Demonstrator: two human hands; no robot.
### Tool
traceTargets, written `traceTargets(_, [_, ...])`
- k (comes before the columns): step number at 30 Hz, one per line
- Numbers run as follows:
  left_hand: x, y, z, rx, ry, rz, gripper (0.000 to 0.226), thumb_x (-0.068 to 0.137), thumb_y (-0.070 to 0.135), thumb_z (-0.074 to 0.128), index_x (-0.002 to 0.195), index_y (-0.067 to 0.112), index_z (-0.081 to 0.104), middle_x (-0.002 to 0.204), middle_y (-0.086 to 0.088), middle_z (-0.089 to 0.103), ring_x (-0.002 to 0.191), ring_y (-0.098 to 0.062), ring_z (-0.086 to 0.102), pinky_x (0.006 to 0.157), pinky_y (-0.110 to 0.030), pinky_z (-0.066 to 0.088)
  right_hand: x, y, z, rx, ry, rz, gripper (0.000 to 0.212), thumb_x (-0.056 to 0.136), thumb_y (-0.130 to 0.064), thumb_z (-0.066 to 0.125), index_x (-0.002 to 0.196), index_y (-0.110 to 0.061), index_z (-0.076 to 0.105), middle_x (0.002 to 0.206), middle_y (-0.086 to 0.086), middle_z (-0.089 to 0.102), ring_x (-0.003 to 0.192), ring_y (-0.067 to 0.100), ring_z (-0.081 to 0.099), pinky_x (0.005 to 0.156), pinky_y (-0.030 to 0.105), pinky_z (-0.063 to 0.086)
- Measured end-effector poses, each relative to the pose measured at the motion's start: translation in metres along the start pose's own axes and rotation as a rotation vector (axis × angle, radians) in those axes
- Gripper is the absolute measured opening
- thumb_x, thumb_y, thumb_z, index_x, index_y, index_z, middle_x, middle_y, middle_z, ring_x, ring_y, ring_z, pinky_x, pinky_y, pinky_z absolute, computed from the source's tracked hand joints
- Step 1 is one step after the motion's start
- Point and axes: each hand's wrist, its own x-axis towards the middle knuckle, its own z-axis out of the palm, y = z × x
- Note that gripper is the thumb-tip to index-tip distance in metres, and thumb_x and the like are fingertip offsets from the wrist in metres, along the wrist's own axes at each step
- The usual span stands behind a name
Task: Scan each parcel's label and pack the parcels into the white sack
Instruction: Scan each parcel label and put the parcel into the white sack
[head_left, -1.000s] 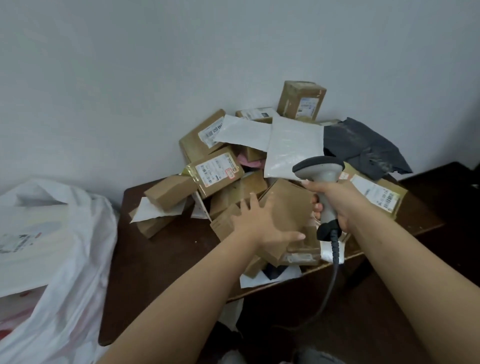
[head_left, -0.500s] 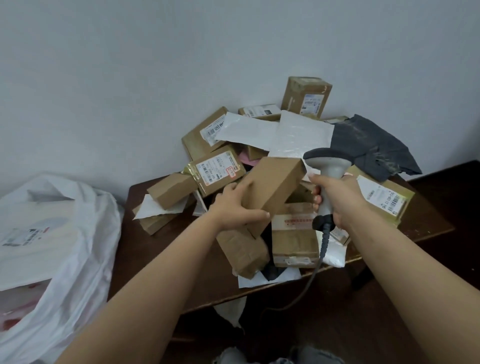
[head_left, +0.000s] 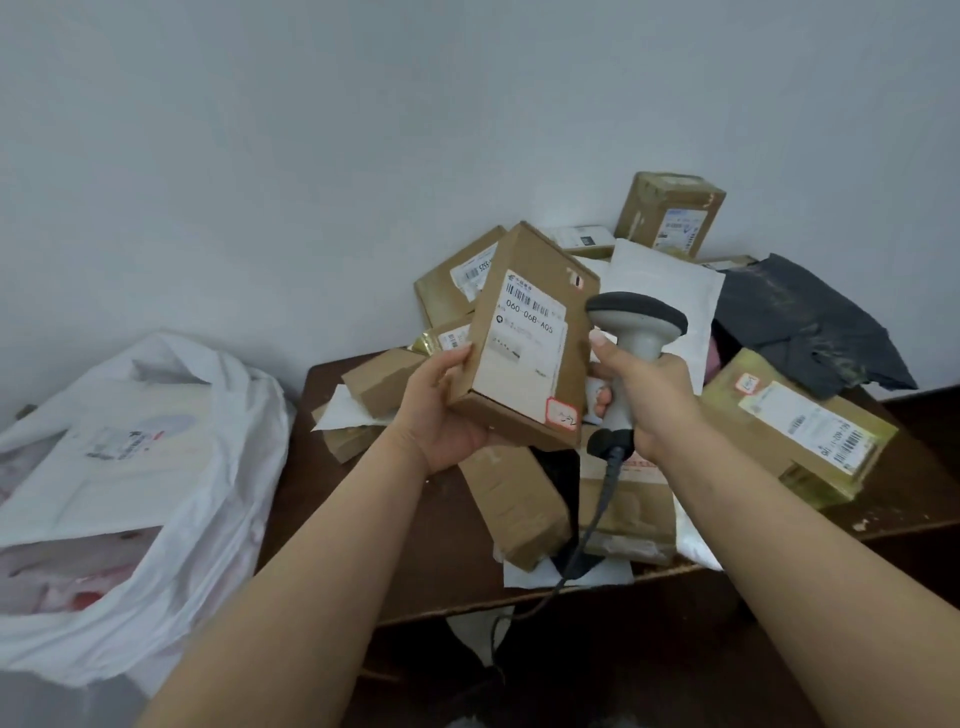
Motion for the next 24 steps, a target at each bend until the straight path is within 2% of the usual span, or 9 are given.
traceTargets(3, [-0.005, 0.003, -0.004, 0.142, 0.085, 0.065, 0.036, 0.094, 0.023, 0.044, 0.126, 0.028, 0.061, 0.123, -0.007, 0.066, 0.113, -0.033, 0.059, 0.097, -0.062, 0.042, 0.001, -0.001, 0.004, -0.030, 0.028, -0.017, 0.027, 0.087, -0.016, 0.075, 0.091, -0.003, 0.052, 0.061, 0.009, 0.049, 0.033, 0.011, 0.042, 0.039, 0.022, 0.041])
traceTargets(5, [-0.005, 0.006, -0.007, 0.267, 0.194, 0.073, 0.036, 0.097, 0.016, 0.042, 0.118, 0.034, 0.065, 0.110, -0.002, 0.071, 0.105, -0.027, 0.061, 0.098, -0.057, 0.045, 0.002, 0.001, 0.005, -0.065, 0.041, -0.044, 0.026, 0.088, -0.014, 0.074, 0.093, -0.003, 0.051, 0.058, 0.008, 0.049, 0.032, 0.010, 0.043, 0.039, 0.022, 0.041])
traceTargets(8, [-0.008, 0.010, -0.006, 0.466, 0.262, 0.003, 0.027, 0.095, 0.034, 0.050, 0.115, 0.031, 0.068, 0.101, 0.001, 0.071, 0.098, -0.023, 0.063, 0.097, -0.051, 0.049, -0.001, 0.004, 0.010, -0.151, 0.045, -0.076, 0.027, 0.088, -0.018, 0.074, 0.095, -0.005, 0.051, 0.060, 0.008, 0.051, 0.034, 0.010, 0.046, 0.043, 0.025, 0.045])
traceTargets(10, [-0.011, 0.013, -0.010, 0.574, 0.282, -0.008, 0.030, 0.092, 0.034, 0.062, 0.121, 0.031, 0.065, 0.106, 0.005, 0.072, 0.097, -0.018, 0.066, 0.089, -0.046, 0.056, -0.003, 0.004, 0.014, -0.173, 0.029, -0.093, 0.025, 0.088, -0.018, 0.074, 0.091, -0.008, 0.051, 0.062, 0.007, 0.052, 0.037, 0.011, 0.047, 0.043, 0.025, 0.046])
traceTargets(12, [-0.015, 0.014, -0.019, 0.583, 0.355, 0.045, 0.049, 0.087, 0.022, 0.072, 0.133, 0.029, 0.057, 0.116, -0.001, 0.070, 0.095, -0.018, 0.070, 0.074, -0.038, 0.060, -0.006, 0.000, 0.019, -0.182, -0.002, -0.095, 0.021, 0.088, -0.018, 0.073, 0.086, -0.010, 0.053, 0.063, 0.008, 0.053, 0.038, 0.013, 0.047, 0.043, 0.025, 0.046])
traceTargets(14, [-0.020, 0.014, -0.033, 0.557, 0.455, 0.107, 0.059, 0.083, 0.017, 0.076, 0.137, 0.026, 0.054, 0.119, -0.007, 0.068, 0.093, -0.020, 0.071, 0.065, -0.033, 0.059, -0.012, -0.007, 0.026, -0.214, -0.053, -0.088, 0.018, 0.089, -0.018, 0.072, 0.090, -0.006, 0.059, 0.066, 0.009, 0.059, 0.039, 0.012, 0.048, 0.042, 0.024, 0.045])
traceTargets(15, [-0.023, 0.013, -0.039, 0.546, 0.503, 0.134, 0.060, 0.081, 0.016, 0.077, 0.136, 0.027, 0.054, 0.119, -0.008, 0.068, 0.093, -0.021, 0.071, 0.066, -0.034, 0.059, -0.015, -0.011, 0.030, -0.228, -0.091, -0.078, 0.017, 0.089, -0.018, 0.071, 0.091, -0.005, 0.061, 0.067, 0.009, 0.063, 0.040, 0.012, 0.047, 0.041, 0.023, 0.044])
traceTargets(18, [-0.032, 0.010, -0.059, 0.473, 0.627, 0.172, 0.072, 0.077, 0.015, 0.081, 0.140, 0.027, 0.050, 0.116, -0.005, 0.070, 0.099, -0.023, 0.071, 0.081, -0.046, 0.059, -0.029, -0.022, 0.045, -0.278, -0.251, -0.001, 0.017, 0.090, -0.019, 0.070, 0.091, -0.005, 0.061, 0.058, 0.004, 0.065, 0.043, 0.013, 0.047, 0.042, 0.023, 0.045])
traceTargets(24, [-0.049, 0.006, -0.089, 0.404, 0.771, 0.235, 0.078, 0.075, 0.011, 0.082, 0.143, 0.022, 0.046, 0.113, -0.003, 0.071, 0.100, -0.024, 0.070, 0.084, -0.049, 0.058, -0.056, -0.029, 0.070, -0.428, -0.459, 0.055, 0.020, 0.090, -0.026, 0.070, 0.092, -0.008, 0.060, 0.059, 0.002, 0.055, 0.043, 0.009, 0.046, 0.046, 0.024, 0.044])
